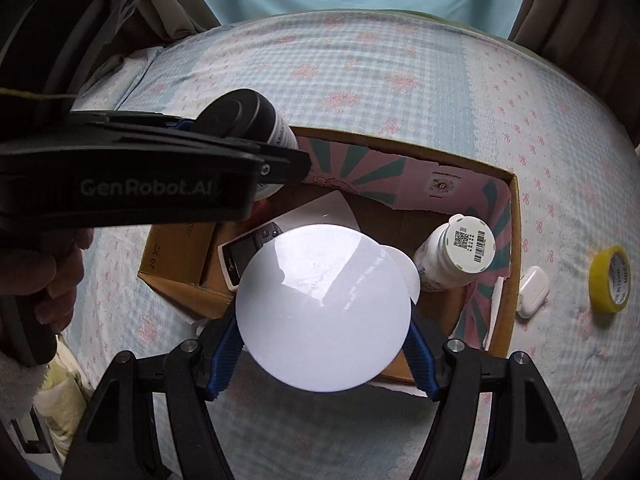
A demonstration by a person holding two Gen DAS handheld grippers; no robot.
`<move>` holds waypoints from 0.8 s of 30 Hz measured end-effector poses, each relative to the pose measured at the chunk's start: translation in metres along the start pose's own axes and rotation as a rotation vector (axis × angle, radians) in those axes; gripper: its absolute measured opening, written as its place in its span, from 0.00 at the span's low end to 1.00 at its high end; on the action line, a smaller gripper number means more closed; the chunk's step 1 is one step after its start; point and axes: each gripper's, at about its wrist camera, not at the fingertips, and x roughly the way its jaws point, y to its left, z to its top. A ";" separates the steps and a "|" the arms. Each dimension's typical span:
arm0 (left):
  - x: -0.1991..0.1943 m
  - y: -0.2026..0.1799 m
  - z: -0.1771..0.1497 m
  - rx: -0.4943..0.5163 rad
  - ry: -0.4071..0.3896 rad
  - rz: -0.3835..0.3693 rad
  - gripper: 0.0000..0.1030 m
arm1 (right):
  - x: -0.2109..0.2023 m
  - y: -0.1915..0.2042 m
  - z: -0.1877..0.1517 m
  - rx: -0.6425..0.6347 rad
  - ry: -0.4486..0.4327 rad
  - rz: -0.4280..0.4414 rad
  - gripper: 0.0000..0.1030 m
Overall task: Organize rigid objects
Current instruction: 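Open both tools to release the two jars into the box, then withdraw both tools from the box toward the earbud case and tape roll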
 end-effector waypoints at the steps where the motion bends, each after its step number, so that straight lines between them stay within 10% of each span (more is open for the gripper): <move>1: 0.004 0.000 0.000 0.008 0.006 0.003 0.53 | 0.003 0.000 0.001 0.007 -0.002 0.008 0.64; 9: 0.020 0.005 0.002 0.015 0.063 0.014 0.59 | 0.025 0.012 0.003 0.021 0.025 0.050 0.65; 10: 0.020 0.005 0.003 0.009 0.068 -0.012 0.67 | 0.027 0.012 0.002 0.027 0.036 0.051 0.65; 11: 0.019 0.005 0.004 0.008 0.066 -0.028 0.99 | 0.028 0.010 0.000 0.036 0.044 0.054 0.66; 14: 0.011 0.003 0.005 0.018 0.032 -0.046 1.00 | 0.017 0.005 -0.007 0.072 -0.007 0.076 0.93; 24: -0.039 0.031 -0.005 -0.090 -0.019 -0.024 1.00 | -0.009 -0.006 -0.024 0.114 -0.045 0.042 0.96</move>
